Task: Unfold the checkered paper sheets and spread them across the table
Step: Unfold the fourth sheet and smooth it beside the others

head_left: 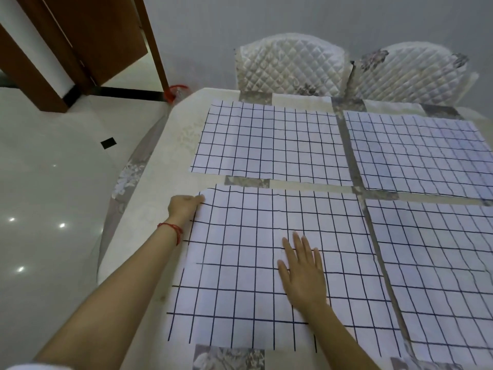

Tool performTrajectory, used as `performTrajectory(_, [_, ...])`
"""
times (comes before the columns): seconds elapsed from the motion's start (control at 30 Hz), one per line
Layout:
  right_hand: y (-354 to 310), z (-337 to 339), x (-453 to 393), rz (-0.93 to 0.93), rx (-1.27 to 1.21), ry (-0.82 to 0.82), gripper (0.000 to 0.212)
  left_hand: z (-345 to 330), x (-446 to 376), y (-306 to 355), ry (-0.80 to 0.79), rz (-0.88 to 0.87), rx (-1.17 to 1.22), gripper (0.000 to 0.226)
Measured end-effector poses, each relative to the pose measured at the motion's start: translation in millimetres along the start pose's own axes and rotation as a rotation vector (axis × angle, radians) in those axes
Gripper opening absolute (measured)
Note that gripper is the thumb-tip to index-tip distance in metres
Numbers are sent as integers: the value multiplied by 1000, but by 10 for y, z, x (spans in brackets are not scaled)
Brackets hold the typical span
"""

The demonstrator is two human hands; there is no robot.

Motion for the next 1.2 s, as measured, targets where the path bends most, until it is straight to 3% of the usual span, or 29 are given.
performTrajectory(0.07, [11,-21,-3,-3,-10,6,56,-53,-73,84,-21,-10,94,14])
performTrajectory(0.13, [26,-56,-7,-8,-8,17,56,-68,-88,161,-13,-21,166,38])
performTrajectory(0.2, [29,-74,-14,-9,1,33,56,-57,-94,198,26,-77,171,43])
performTrajectory(0.4, [18,-83,-23,-15,39,63,54,43,-25,6,72,-52,38,41])
performTrajectory(0.5, [9,-86,-29,-27,54,57,55,75,54,-147,30,-36,-75,14])
performTrajectory(1.2, [-174,-109,2,-63,46,28,56,151,179,-298,204,-199,-274,25])
Point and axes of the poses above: each hand's wrist, its own x-axis away from the middle knuckle, its own z-axis out of the back of the hand, y = z × x, the point moved 2 cm from there along -x, towards the middle knuckle, and after that the axes turned 1 degree about -z, right-handed, at the moved point
